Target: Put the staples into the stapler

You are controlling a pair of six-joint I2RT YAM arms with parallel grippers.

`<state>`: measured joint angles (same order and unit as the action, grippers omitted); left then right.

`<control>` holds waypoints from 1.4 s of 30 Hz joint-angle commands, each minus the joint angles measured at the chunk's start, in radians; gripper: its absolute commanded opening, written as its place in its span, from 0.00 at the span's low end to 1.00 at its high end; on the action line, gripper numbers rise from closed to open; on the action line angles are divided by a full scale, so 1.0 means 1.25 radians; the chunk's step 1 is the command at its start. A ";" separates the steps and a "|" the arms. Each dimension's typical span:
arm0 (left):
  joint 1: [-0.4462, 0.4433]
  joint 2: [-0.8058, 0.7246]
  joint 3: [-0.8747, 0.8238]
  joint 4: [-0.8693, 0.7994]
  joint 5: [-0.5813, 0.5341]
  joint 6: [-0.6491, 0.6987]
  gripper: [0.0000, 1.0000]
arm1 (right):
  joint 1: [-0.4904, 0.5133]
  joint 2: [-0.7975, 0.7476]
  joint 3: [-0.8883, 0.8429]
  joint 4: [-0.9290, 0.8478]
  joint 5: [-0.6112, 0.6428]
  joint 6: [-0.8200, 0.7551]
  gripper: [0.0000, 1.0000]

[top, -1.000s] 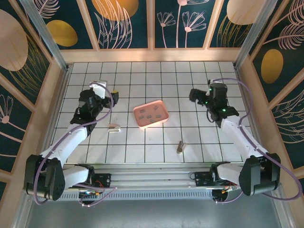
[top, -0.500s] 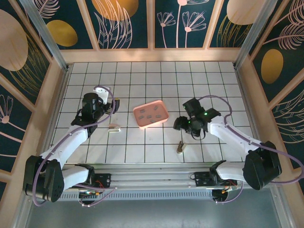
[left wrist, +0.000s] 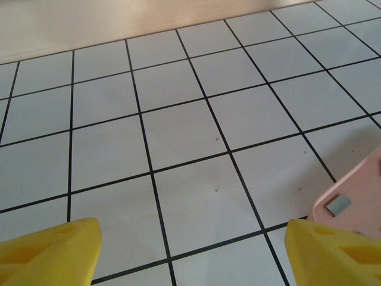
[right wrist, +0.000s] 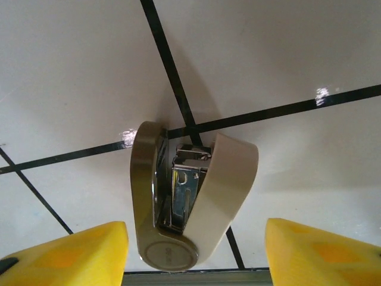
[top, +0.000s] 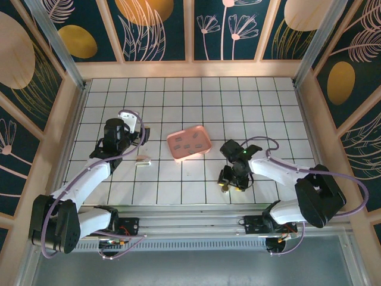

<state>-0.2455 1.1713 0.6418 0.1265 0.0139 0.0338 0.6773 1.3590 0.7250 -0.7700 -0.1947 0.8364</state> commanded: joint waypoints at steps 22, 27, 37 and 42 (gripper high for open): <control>-0.004 -0.010 0.083 -0.055 0.192 -0.076 0.78 | 0.042 -0.072 0.065 0.326 0.208 -0.278 0.23; -0.005 -0.010 0.140 -0.076 0.319 -0.129 0.76 | 0.077 -0.068 0.033 0.671 0.223 -0.507 0.21; -0.029 -0.016 0.169 -0.104 0.518 -0.121 0.76 | 0.154 0.049 -0.010 1.110 0.231 -0.750 0.19; -0.054 -0.005 0.177 -0.119 0.519 -0.115 0.75 | 0.178 0.120 0.036 1.153 0.231 -0.780 0.19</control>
<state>-0.2985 1.1656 0.8345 -0.0025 0.6174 -0.1238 0.8803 1.4765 0.7185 0.5320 0.0666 -0.0727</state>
